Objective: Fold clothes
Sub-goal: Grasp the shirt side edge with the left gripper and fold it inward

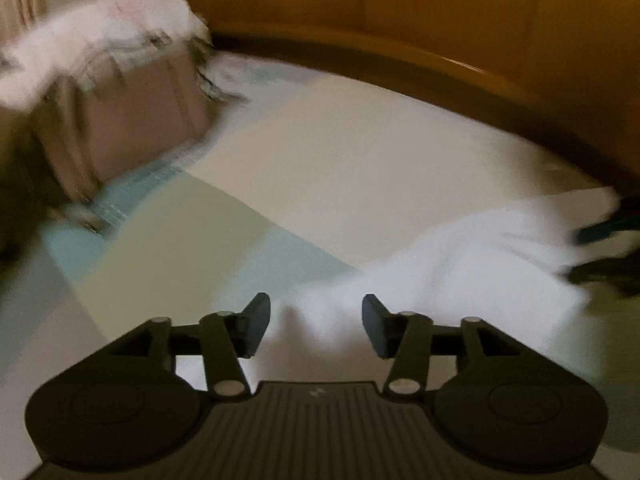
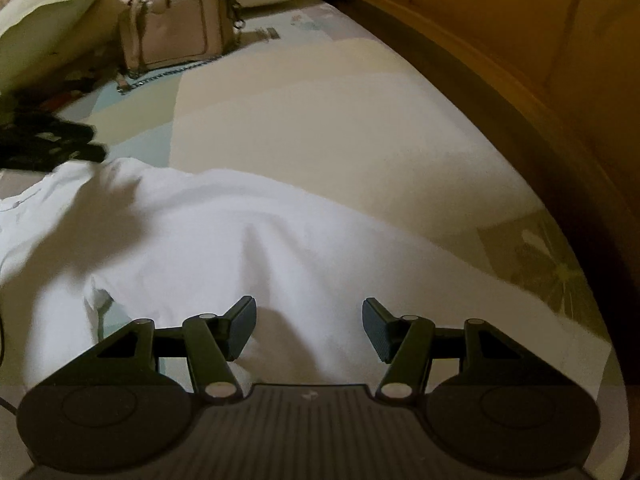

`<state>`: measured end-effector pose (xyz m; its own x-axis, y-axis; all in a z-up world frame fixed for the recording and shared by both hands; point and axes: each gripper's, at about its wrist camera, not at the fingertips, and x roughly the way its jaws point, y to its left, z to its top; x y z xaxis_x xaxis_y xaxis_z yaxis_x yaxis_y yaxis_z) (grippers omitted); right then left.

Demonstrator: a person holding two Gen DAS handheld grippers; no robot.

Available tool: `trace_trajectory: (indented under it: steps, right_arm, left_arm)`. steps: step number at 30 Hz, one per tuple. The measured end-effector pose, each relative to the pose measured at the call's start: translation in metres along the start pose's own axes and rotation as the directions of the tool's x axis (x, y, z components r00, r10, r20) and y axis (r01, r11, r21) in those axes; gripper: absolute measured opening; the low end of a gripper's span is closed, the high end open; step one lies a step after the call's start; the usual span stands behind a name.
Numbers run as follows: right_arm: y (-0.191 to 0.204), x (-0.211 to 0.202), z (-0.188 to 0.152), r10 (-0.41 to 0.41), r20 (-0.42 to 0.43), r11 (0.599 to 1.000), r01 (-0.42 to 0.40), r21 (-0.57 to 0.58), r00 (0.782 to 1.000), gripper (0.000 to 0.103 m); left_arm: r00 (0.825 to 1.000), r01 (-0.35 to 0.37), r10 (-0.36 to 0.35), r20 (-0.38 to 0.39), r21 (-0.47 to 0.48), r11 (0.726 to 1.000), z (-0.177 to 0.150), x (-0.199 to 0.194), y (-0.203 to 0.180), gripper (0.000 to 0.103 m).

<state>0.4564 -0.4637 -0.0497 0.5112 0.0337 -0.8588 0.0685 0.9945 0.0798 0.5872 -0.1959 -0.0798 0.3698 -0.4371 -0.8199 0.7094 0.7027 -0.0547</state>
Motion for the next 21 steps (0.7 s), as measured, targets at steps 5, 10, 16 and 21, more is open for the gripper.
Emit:
trace_trajectory:
  steps: [5, 10, 16, 21]
  right_arm:
    - [-0.001, 0.001, 0.000, -0.008, 0.004, 1.000, 0.008, 0.024, 1.000, 0.064]
    - [0.000, 0.000, 0.000, -0.027, 0.015, 1.000, 0.027, 0.015, 1.000, 0.065]
    - [-0.006, -0.011, -0.005, -0.035, 0.024, 0.998, 0.034, 0.058, 0.999, 0.065]
    - [-0.012, -0.011, -0.010, -0.038, 0.023, 0.996, 0.036, 0.083, 0.999, 0.067]
  left_arm:
    - [0.995, 0.042, -0.048, -0.084, -0.071, 0.997, -0.003, 0.035, -0.003, 0.053]
    - [0.998, -0.026, 0.020, -0.055, -0.110, 0.994, 0.003, 0.038, 0.009, 0.052]
    - [0.997, -0.030, 0.015, -0.074, -0.201, 0.979, 0.001, 0.027, 0.023, 0.059]
    - [0.993, -0.098, 0.081, -0.080, -0.235, 0.967, -0.003, 0.034, 0.039, 0.060]
